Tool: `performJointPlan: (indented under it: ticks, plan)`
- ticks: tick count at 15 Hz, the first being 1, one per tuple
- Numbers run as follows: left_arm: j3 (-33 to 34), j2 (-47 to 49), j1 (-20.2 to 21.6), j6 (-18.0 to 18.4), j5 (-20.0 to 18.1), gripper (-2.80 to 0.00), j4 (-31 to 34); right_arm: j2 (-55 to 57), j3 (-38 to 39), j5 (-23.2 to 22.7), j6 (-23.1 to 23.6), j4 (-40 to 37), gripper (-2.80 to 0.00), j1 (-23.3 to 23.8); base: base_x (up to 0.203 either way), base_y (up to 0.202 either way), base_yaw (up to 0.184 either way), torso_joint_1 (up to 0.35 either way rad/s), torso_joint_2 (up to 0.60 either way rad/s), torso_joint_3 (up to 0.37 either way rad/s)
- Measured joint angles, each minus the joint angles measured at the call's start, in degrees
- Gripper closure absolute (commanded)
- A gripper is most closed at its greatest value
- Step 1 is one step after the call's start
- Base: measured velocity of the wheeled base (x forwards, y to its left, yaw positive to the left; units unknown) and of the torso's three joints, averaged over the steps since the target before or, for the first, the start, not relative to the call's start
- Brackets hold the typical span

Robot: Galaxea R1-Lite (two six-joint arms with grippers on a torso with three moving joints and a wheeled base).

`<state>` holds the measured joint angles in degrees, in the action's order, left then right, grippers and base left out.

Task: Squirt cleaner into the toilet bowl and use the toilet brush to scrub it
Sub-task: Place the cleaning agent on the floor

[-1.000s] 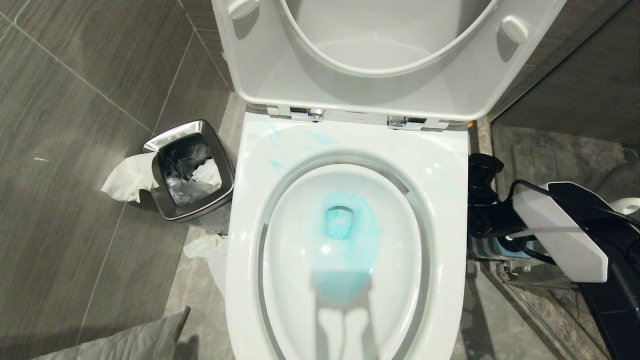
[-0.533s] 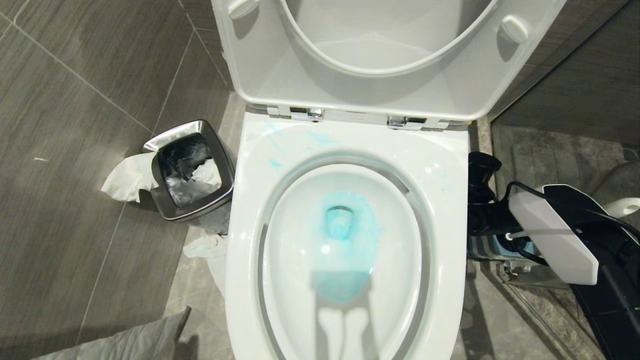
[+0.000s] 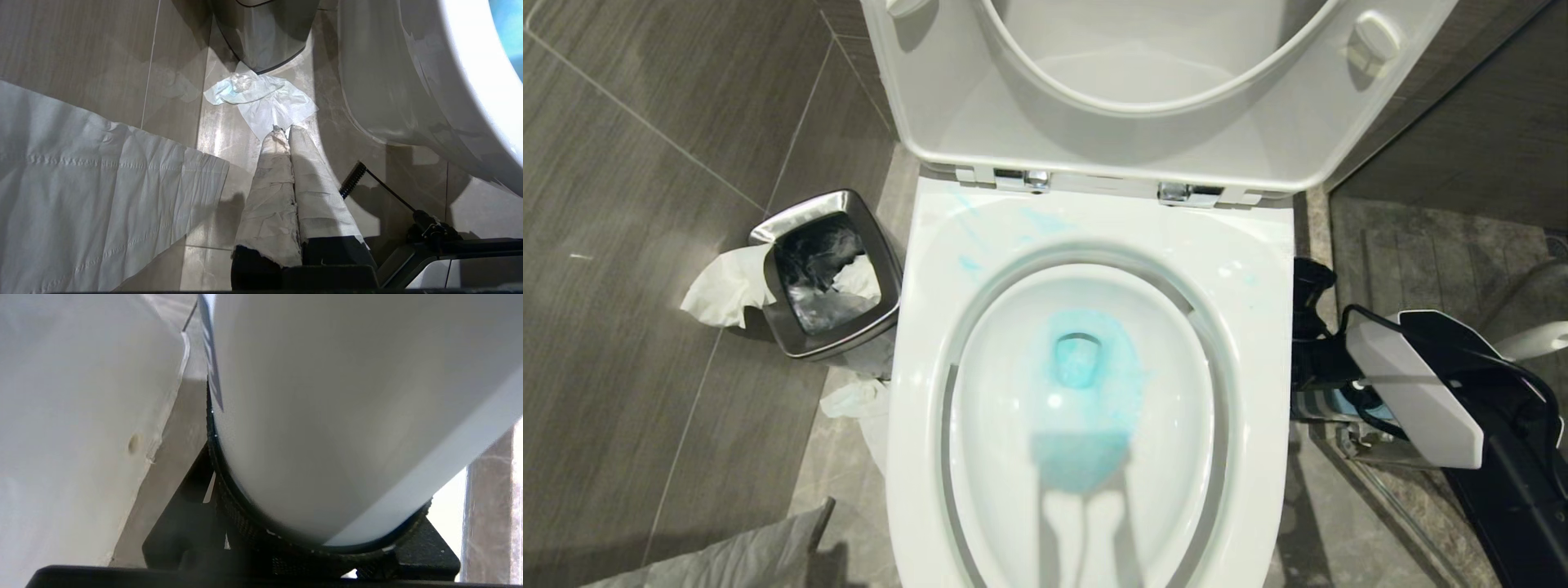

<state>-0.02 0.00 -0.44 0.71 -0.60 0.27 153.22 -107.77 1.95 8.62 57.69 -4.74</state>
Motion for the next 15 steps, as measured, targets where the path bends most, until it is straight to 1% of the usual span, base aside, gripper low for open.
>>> performJointPlan:
  ticks: [7,14,15]
  plan:
    - [0.0,0.0,0.0,0.0,0.0,0.0,0.0,0.3,-1.5,0.0,0.1,0.2,0.0,-0.1,0.0,0.0,0.0,0.0,0.0,0.0]
    - [0.0,0.0,0.0,0.1,0.0,0.0,0.1,0.5,-1.2,0.1,0.4,0.1,0.0,-0.2,0.0,0.0,0.0,0.0,0.0,0.0]
    - [0.0,0.0,0.0,0.1,0.0,0.0,0.1,0.5,-1.2,0.1,0.5,0.2,-2.8,-0.2,0.0,0.0,0.0,0.0,0.0,0.0]
